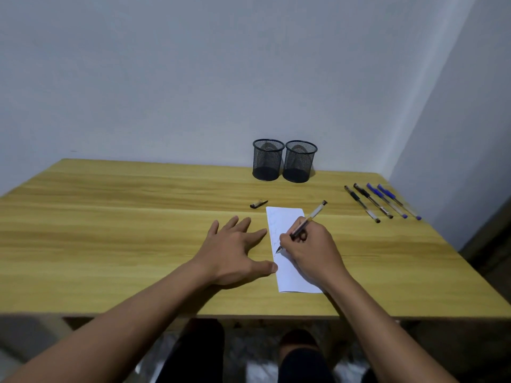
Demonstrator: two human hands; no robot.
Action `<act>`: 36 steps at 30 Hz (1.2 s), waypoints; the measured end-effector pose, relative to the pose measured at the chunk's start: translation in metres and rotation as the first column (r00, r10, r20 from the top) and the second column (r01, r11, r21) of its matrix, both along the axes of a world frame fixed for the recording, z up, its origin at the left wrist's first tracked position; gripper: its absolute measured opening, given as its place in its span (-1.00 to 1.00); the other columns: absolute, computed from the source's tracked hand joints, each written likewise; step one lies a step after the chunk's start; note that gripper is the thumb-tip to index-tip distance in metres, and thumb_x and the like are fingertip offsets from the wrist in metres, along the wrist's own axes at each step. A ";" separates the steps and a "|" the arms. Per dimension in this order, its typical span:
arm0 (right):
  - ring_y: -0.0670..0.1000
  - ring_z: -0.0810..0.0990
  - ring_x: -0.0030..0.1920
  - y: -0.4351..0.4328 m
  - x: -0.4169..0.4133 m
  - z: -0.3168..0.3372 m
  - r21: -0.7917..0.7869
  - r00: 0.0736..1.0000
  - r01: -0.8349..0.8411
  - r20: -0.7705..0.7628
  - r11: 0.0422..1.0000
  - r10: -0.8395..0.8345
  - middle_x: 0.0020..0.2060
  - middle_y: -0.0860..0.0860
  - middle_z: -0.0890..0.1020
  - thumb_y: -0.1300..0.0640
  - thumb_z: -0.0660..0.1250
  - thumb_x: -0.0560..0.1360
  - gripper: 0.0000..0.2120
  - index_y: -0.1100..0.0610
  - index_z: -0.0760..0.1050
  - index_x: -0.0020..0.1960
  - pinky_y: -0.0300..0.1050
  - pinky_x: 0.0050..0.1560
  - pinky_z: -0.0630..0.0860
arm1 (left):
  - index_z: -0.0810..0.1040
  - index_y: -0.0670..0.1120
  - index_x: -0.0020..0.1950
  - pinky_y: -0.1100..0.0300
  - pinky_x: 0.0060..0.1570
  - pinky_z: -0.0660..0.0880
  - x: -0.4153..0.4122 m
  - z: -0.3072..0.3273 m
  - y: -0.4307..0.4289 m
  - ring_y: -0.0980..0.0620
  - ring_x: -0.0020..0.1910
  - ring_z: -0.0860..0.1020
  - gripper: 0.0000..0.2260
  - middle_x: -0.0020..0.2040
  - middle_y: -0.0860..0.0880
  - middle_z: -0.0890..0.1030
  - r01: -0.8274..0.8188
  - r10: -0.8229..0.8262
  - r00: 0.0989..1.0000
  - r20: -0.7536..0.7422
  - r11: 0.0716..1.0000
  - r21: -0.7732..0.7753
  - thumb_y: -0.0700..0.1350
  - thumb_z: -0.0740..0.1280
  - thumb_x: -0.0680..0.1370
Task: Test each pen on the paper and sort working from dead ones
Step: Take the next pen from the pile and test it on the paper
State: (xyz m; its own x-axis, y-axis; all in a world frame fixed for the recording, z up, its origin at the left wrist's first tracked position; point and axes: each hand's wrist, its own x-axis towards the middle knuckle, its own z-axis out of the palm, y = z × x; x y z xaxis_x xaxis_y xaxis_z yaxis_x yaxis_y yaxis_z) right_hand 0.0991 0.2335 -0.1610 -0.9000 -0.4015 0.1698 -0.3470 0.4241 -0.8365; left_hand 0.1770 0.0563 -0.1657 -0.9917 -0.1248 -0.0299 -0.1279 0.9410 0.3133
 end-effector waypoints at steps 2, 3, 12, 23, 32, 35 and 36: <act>-0.08 0.48 -0.39 0.000 0.000 0.000 -0.010 1.000 0.020 -0.008 1.000 -0.021 -0.38 0.01 0.57 0.09 0.41 0.52 -0.81 0.17 0.52 -0.19 -0.06 -0.33 0.46 | 0.16 0.27 0.56 -0.20 0.53 -0.16 0.000 0.000 0.000 -0.02 0.62 -0.10 -0.16 0.64 -0.03 0.03 -0.001 0.001 1.000 0.008 1.000 0.001 0.53 0.20 0.32; -0.08 0.48 -0.40 0.000 0.000 0.000 -0.011 1.000 0.017 -0.005 1.000 -0.017 -0.38 0.02 0.58 0.09 0.41 0.53 -0.81 0.17 0.52 -0.19 -0.07 -0.34 0.45 | 0.16 0.27 0.56 -0.20 0.53 -0.17 0.000 0.000 0.000 -0.02 0.61 -0.10 -0.16 0.64 -0.03 0.03 0.000 0.000 1.000 0.011 1.000 0.001 0.53 0.20 0.33; -0.13 0.43 -0.45 0.003 0.001 0.000 -0.005 1.000 0.018 -0.009 1.000 -0.018 -0.43 -0.03 0.53 0.14 0.42 0.50 -0.79 0.15 0.49 -0.26 -0.13 -0.39 0.41 | 0.16 0.27 0.56 -0.18 0.53 -0.17 0.001 0.001 0.001 -0.02 0.62 -0.10 -0.16 0.64 -0.02 0.03 0.001 -0.001 1.000 0.017 1.000 0.002 0.53 0.19 0.32; -0.05 0.47 -0.39 0.002 0.002 0.000 0.009 0.996 0.081 -0.034 0.997 -0.081 -0.39 0.03 0.56 0.14 0.43 0.50 -0.82 0.16 0.50 -0.23 -0.09 -0.35 0.42 | 0.15 0.27 0.56 -0.19 0.53 -0.16 0.001 0.002 0.002 -0.03 0.62 -0.10 -0.19 0.64 -0.02 0.02 0.003 -0.003 1.000 0.019 1.000 -0.006 0.51 0.23 0.36; 0.00 0.47 -0.40 0.002 0.000 0.005 -0.046 0.996 0.066 0.055 0.997 -0.064 -0.41 0.10 0.54 0.18 0.39 0.50 -0.80 0.26 0.50 -0.24 -0.05 -0.35 0.41 | 0.14 0.26 0.56 -0.21 0.53 -0.17 0.001 0.005 0.001 -0.03 0.61 -0.10 -0.19 0.64 -0.02 0.01 0.014 -0.014 0.999 0.031 1.000 0.002 0.50 0.22 0.37; 0.02 0.44 -0.43 0.000 -0.004 0.011 -0.213 0.978 0.088 0.206 0.973 -0.044 -0.45 0.10 0.53 0.23 0.34 0.51 -0.83 0.24 0.50 -0.25 -0.08 -0.41 0.36 | 0.13 0.25 0.57 -0.21 0.53 -0.18 0.002 0.008 0.000 -0.04 0.61 -0.11 -0.19 0.64 -0.03 0.00 0.012 -0.013 0.999 0.034 1.000 0.014 0.49 0.22 0.39; 0.02 0.43 -0.45 0.000 -0.006 0.013 -0.254 0.965 0.091 0.260 0.963 -0.023 -0.45 0.11 0.54 0.24 0.34 0.52 -0.85 0.24 0.51 -0.22 -0.11 -0.45 0.34 | 0.13 0.24 0.57 -0.21 0.53 -0.19 0.003 0.009 0.001 -0.04 0.61 -0.11 -0.20 0.64 -0.03 0.00 0.012 -0.012 0.999 0.035 1.000 0.016 0.48 0.23 0.40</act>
State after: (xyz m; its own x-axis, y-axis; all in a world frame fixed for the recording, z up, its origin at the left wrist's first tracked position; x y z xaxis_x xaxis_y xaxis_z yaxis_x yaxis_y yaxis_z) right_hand 0.0935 0.2335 -0.1477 -0.9468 -0.3206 0.0260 -0.0916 0.1913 -0.9772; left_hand 0.1796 0.0570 -0.1568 -0.9915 -0.1120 -0.0663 -0.1275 0.9375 0.3237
